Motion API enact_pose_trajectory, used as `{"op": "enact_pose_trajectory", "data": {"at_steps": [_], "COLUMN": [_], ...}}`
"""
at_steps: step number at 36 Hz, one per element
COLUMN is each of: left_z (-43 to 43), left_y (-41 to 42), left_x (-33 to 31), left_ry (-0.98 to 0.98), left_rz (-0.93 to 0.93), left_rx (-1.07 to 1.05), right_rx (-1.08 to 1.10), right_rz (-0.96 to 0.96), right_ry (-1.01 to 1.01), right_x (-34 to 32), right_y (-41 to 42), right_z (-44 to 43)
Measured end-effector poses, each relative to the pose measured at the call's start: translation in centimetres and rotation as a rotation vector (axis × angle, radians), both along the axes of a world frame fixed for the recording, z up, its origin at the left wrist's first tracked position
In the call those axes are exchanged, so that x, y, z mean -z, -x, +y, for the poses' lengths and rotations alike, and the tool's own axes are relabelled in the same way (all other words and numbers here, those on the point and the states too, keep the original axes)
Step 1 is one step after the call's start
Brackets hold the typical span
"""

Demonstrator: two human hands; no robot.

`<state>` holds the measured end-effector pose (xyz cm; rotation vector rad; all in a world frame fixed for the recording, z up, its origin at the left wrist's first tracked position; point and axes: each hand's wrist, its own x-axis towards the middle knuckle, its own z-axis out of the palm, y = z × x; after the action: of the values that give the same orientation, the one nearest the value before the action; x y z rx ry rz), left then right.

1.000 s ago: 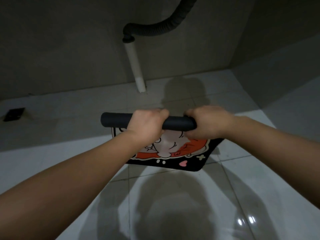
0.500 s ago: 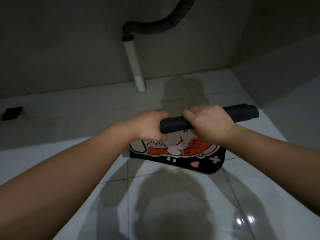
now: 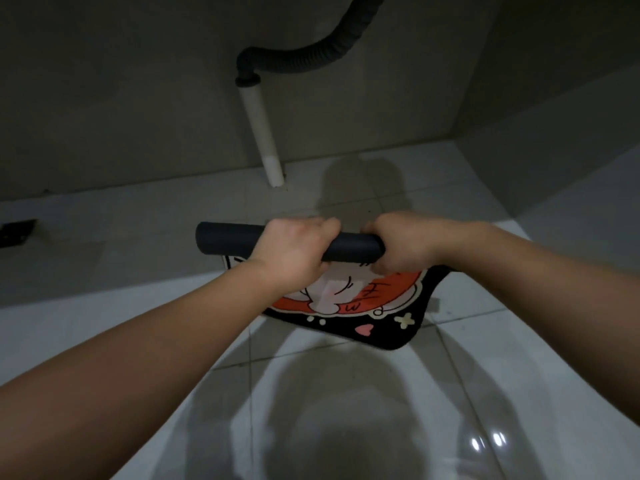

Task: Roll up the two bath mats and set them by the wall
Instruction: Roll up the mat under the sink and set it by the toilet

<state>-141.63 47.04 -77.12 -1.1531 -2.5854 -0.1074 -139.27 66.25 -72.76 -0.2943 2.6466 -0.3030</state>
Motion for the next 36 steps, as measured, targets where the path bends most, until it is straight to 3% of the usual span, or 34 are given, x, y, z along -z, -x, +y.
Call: {"op": "enact_pose_trajectory", "data": {"at_steps": [3,6,8,10,15,19,22,26,30,34,36], "left_z": [-0.2,-0.4,-0.7,-0.8,-0.8,-1.1,-1.0,-0.7,-0.8,-1.1,-1.2], "left_y": [0.6,1.4,1.7,1.7,1.4,0.6,0.0,0.0,0.8,1.5,1.6], "left_x": [-0.4,-1.1,-1.2,-1.1,-0.4,0.3,0.5,0.3,-0.4,-0.6,-0.6], "left_ry": [0.057,0.129,0.046,-0.01,0.002,0.056,0.02,0.005,0.056,-0.016,-0.056], "left_rz": [-0.169,-0.478,-0.72,-0.79,-0.611,-0.211,-0.016,0.062,-0.176,-0.73,-0.743], "left_rx": [-0.072,-0.148,-0.13,-0.116,-0.14,-0.097,-0.046,-0.041,-0.083,-0.135,-0.134], "right_rx": [-0.095,-0.251,-0.312,-0.343,-0.347,-0.192,-0.094,-0.051,-0.144,-0.258,-0.268], "right_rz": [0.266,0.558,0.673,0.732,0.749,0.452,0.212,0.192,0.449,0.674,0.708], "right_ry": [-0.11,-0.251,-0.286,-0.305,-0.297,-0.186,-0.11,-0.055,-0.156,-0.263,-0.262], "right_x": [0.8,1.3,1.4,1.6,1.9,1.3,1.2,1.4,2.1,2.5,2.5], "right_y": [-0.8,-1.6,-2.0,-2.2,-2.2,-1.3,-0.7,-0.4,-1.1,-1.7,-1.9], "right_z": [0.0,0.2,0.3,0.3,0.4,0.1,0.3,0.6,0.7,0.8,0.8]}}
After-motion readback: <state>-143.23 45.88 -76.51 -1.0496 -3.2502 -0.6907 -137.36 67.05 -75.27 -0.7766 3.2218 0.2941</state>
